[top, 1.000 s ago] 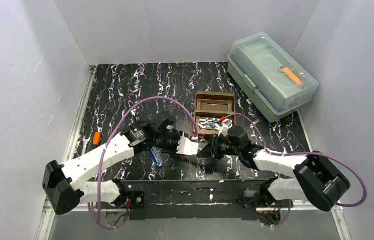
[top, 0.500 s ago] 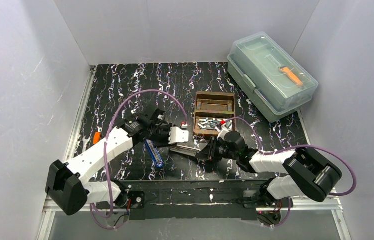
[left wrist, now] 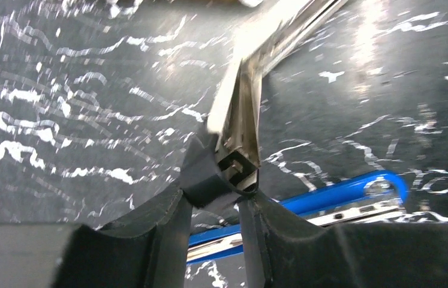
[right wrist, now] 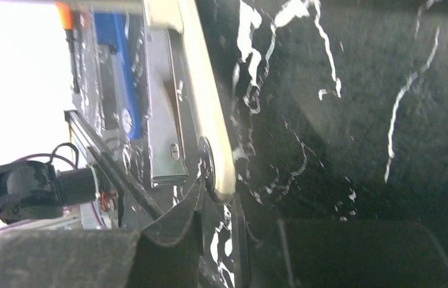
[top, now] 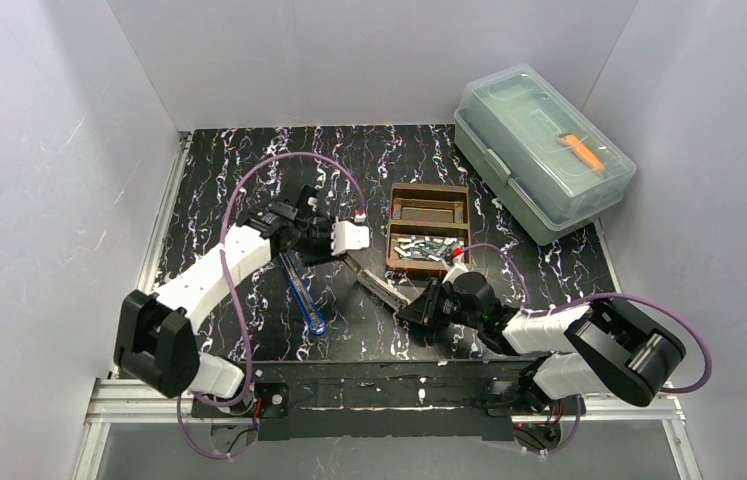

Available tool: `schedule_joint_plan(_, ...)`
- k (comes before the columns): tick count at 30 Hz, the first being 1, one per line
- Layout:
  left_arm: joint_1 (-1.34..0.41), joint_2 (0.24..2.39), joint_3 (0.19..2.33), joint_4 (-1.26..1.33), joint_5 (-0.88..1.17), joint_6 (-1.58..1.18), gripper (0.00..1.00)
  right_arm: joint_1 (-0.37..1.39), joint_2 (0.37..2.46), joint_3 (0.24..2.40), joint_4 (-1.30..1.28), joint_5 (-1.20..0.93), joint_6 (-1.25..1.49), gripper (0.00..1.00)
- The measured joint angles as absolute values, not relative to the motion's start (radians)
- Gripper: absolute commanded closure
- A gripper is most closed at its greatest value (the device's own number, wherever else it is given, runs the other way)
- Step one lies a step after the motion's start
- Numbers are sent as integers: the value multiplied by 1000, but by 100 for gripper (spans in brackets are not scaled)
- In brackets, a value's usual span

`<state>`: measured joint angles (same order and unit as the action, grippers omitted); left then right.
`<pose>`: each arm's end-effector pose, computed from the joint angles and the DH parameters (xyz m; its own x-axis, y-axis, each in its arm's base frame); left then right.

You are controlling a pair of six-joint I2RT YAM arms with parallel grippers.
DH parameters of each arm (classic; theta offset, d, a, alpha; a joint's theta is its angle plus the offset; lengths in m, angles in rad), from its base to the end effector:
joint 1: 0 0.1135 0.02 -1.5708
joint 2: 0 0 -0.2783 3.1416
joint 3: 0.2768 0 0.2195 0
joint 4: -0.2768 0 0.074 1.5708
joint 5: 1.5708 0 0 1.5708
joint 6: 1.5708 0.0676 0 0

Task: Load the staples into the stapler
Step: Open the stapler at the center of the board.

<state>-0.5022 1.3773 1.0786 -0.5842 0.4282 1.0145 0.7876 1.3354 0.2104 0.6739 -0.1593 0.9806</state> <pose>0.2249 -0.1555 0.2771 0.2105 0.7658 -0.6077 0.9283 0.0382 0.3698 0.1525 0.1684 0.1581 -0.8362 0.3228 -0.4434 -0.1899 0.5881 0.7862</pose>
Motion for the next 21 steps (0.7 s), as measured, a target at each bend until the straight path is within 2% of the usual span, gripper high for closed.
schedule_joint_plan(10,-428,1595,1200,-545,270,985,100,804,1378,189,684,-215,943,99)
schedule_joint_plan(21,-418,1629,1243,-588,252,932,100,804,1439,211,731,-278,923,99)
